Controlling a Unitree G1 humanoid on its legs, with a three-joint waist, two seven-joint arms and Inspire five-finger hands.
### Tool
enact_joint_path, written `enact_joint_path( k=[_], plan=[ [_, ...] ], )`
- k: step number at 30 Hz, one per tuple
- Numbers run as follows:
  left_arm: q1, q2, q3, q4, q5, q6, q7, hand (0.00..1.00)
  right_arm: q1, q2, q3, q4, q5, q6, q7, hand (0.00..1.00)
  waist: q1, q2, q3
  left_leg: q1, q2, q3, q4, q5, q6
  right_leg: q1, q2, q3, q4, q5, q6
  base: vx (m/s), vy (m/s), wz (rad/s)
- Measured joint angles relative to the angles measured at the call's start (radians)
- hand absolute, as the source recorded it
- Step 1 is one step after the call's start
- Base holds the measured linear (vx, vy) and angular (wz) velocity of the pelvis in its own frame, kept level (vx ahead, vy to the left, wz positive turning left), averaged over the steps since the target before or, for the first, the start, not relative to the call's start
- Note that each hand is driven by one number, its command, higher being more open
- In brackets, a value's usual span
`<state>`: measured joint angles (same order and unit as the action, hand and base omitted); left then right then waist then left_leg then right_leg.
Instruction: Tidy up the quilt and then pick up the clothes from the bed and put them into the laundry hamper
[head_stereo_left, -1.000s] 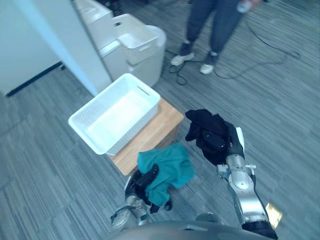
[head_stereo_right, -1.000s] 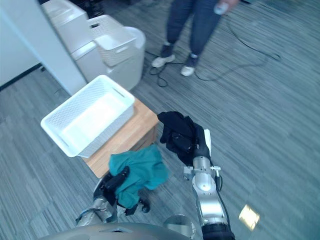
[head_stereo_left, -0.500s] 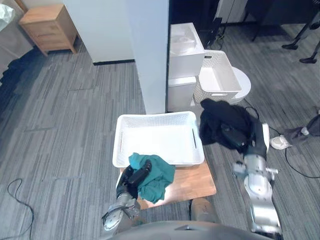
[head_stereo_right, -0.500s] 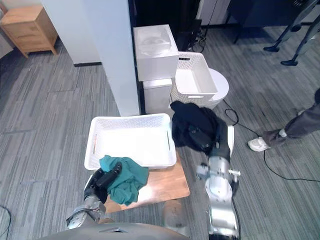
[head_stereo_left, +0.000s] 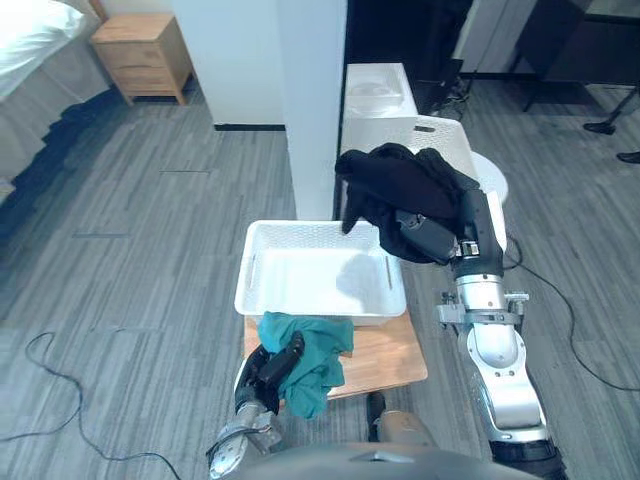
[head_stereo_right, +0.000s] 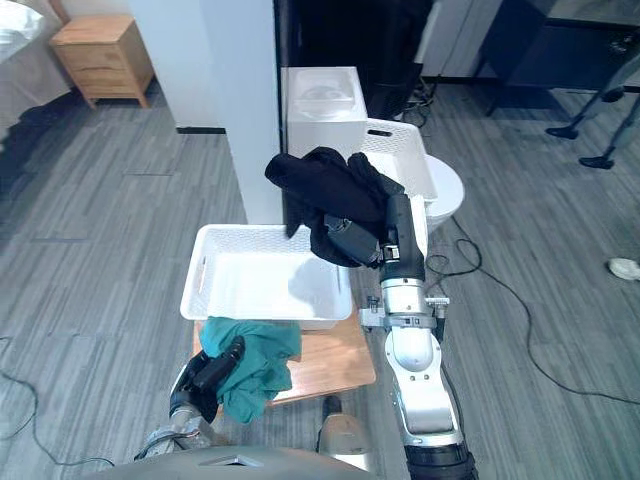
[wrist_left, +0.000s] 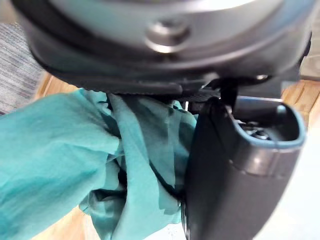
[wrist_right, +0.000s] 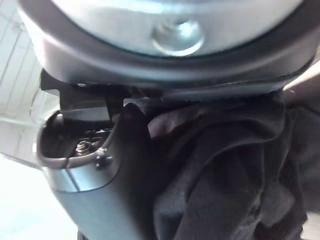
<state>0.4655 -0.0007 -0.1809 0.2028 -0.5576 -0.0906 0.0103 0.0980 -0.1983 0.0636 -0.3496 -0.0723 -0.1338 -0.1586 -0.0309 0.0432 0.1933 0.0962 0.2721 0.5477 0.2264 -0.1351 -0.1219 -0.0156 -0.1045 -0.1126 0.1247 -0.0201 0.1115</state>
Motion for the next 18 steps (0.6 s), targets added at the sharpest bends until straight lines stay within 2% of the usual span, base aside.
enact_joint_path(
  k=[2,5,12,13,18],
  plan=[
    [0.008,0.001,-0.001,-0.001,0.000,0.000,-0.011,0.00,-0.002,-0.004,-0.001,0.001,-0.001,0.000,0.001,0.00,-0.002,0.010,-0.008,0.006,-0.013,-0.004,-0.024,0.009,-0.009,0.027,-0.022,-0.020,-0.038,0.019,0.013,0.04,0.104,0.28],
    [0.017,0.019,-0.007,-0.009,-0.018,0.000,-0.033,0.00,-0.008,-0.002,-0.006,0.019,-0.001,0.000,0.003,0.00,-0.005,0.006,-0.010,0.030,-0.038,-0.004,-0.055,0.020,-0.014,0.071,-0.042,-0.037,-0.082,0.048,0.021,0.06,0.089,0.22],
    [0.018,0.072,-0.045,-0.062,-0.030,0.001,-0.075,0.00,-0.040,-0.002,-0.016,0.156,0.000,0.001,0.030,0.00,-0.005,-0.035,-0.039,0.038,-0.061,-0.013,-0.080,0.028,-0.019,0.110,-0.060,-0.063,-0.145,0.090,0.032,0.02,0.024,0.10],
    [0.018,0.089,-0.053,-0.082,-0.030,0.003,-0.080,0.00,-0.047,-0.003,-0.016,0.188,0.000,0.001,0.033,1.00,-0.007,-0.041,-0.043,0.038,-0.067,-0.018,-0.087,0.032,-0.018,0.110,-0.063,-0.068,-0.145,0.091,0.033,-0.01,0.005,0.19],
    [0.014,0.159,-0.065,-0.265,-0.114,0.004,-0.175,0.00,-0.075,-0.045,-0.012,0.404,-0.004,0.034,0.066,1.00,-0.013,-0.049,-0.048,0.056,-0.103,-0.033,-0.134,0.055,0.000,0.123,-0.087,-0.086,-0.145,0.107,0.046,-0.02,0.035,0.11]
  ],
)
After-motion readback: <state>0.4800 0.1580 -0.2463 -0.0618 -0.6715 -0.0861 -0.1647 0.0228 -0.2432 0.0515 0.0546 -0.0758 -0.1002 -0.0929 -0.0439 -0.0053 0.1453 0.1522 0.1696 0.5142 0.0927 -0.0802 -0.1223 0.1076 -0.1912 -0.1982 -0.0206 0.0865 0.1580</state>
